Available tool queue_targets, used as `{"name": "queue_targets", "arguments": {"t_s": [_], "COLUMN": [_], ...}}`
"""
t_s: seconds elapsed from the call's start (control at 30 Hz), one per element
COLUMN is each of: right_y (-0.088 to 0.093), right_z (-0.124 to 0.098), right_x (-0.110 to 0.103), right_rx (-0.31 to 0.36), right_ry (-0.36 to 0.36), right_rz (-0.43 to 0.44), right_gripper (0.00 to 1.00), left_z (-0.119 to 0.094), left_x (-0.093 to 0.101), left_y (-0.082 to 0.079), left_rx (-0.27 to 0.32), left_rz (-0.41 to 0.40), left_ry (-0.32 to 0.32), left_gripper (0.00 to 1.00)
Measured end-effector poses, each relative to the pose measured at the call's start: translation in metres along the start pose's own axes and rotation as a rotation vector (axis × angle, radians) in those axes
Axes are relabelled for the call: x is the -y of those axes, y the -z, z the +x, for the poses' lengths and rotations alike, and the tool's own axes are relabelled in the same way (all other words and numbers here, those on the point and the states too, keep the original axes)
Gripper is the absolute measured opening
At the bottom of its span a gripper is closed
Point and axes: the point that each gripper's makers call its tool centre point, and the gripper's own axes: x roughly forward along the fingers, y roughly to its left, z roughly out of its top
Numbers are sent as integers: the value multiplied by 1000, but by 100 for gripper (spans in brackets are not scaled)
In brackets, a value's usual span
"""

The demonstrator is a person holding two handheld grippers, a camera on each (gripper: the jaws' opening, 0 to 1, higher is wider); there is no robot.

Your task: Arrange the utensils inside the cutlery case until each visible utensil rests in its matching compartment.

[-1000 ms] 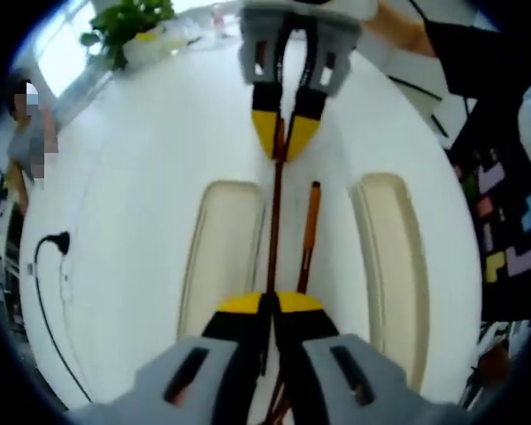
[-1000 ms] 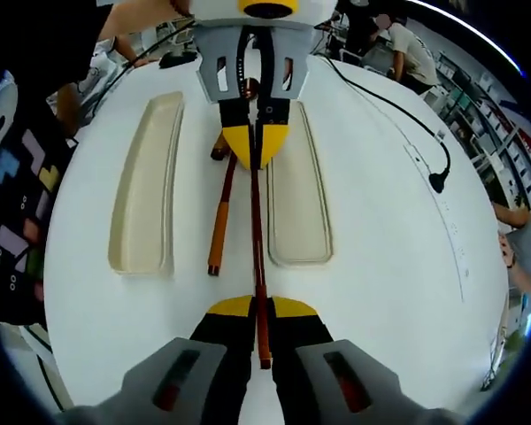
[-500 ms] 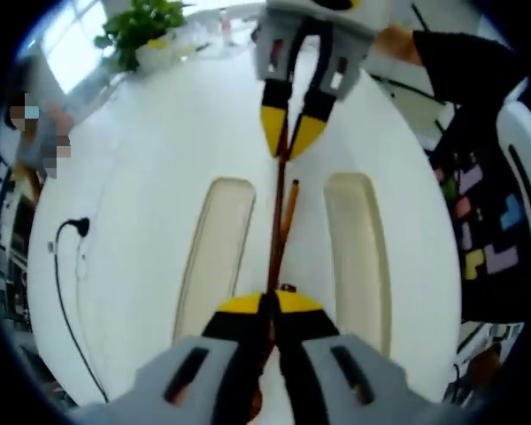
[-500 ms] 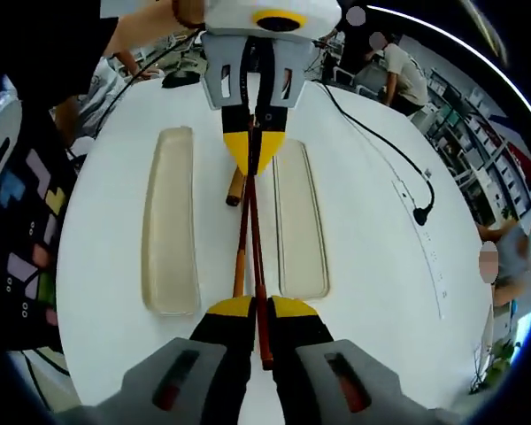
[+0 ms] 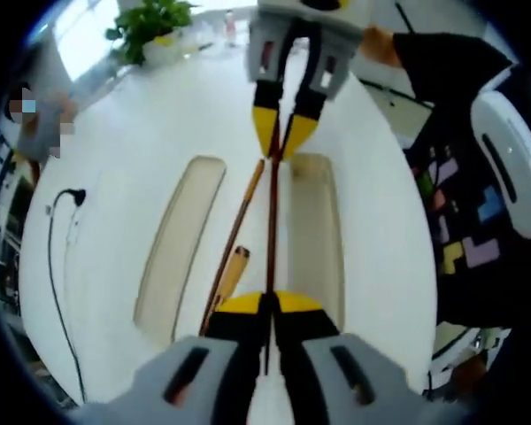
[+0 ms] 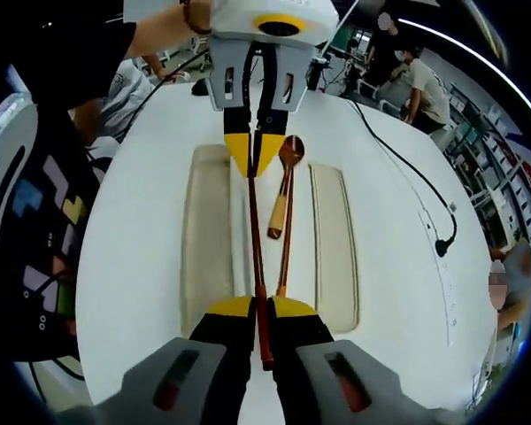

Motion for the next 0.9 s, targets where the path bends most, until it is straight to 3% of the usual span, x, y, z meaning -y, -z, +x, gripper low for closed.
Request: {"name": "queue_targets", "arguments": {"t_s": [0.53,0.9], "right_y": [-2,5], "right_z": [13,25], "right_x": [-30,-45], "right_rx": [-5,-16], "right_ry": [-74,-149], "right_rz": [20,82], "right_gripper": [4,4], "left_z": [10,21], "left_x": [27,39], "left_y": [20,26], "left_rx": [11,22], "left_rz": [-39,-66], "left_ry": [64,109], "left_gripper": [3,3]}}
